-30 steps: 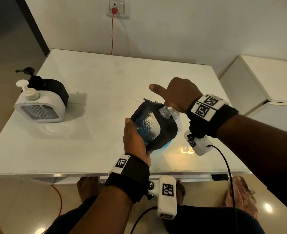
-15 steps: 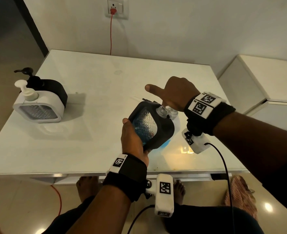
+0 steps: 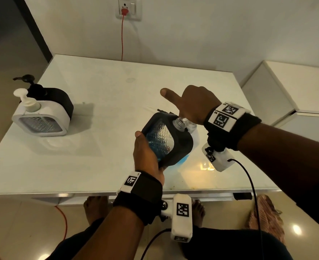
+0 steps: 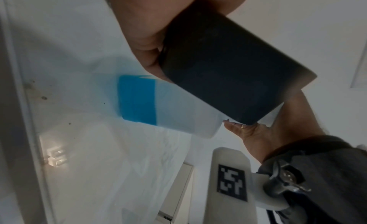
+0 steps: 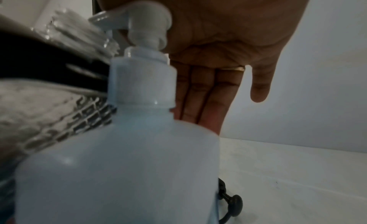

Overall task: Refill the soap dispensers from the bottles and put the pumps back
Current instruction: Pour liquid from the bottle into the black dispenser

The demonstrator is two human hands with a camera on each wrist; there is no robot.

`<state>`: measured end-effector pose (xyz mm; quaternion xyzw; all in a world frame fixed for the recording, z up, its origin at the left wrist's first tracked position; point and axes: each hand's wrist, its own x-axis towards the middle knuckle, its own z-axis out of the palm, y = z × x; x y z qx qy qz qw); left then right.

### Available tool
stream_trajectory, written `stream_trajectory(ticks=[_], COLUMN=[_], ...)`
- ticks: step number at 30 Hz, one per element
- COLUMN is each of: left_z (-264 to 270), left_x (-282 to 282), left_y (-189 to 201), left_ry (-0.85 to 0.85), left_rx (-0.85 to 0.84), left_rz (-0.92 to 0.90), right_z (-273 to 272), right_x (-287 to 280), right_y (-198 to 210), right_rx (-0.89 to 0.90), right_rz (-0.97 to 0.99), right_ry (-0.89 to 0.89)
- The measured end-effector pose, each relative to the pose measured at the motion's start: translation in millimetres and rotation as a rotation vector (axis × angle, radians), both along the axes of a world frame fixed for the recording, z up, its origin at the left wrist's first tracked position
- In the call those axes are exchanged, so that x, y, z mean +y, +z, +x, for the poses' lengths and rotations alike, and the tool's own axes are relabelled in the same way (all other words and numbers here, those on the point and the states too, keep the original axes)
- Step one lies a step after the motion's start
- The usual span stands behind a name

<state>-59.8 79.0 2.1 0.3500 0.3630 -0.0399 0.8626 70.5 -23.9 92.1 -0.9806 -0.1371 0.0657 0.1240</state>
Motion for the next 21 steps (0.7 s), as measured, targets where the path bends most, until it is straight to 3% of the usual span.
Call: stream_trajectory(ticks=[6,12,21], left_z=[-1,-2,-1], left_x=[-2,-2,0], left_y=[0,2,1], left_ry=[-0.002,-0.018,0.002], left_rx=[-0.009,-0.007,-0.003], left_rz=[0.011,0.009,0.006], right_z=[-3,1,-1], right_x=[-2,-1,-4], right_y=[-4,5,-3], right_rx=[-0.041,0.079,-0.019], right_rz=[-0.015,0.016,0.008], right_ry=[-0.009,-0.002,-0.015])
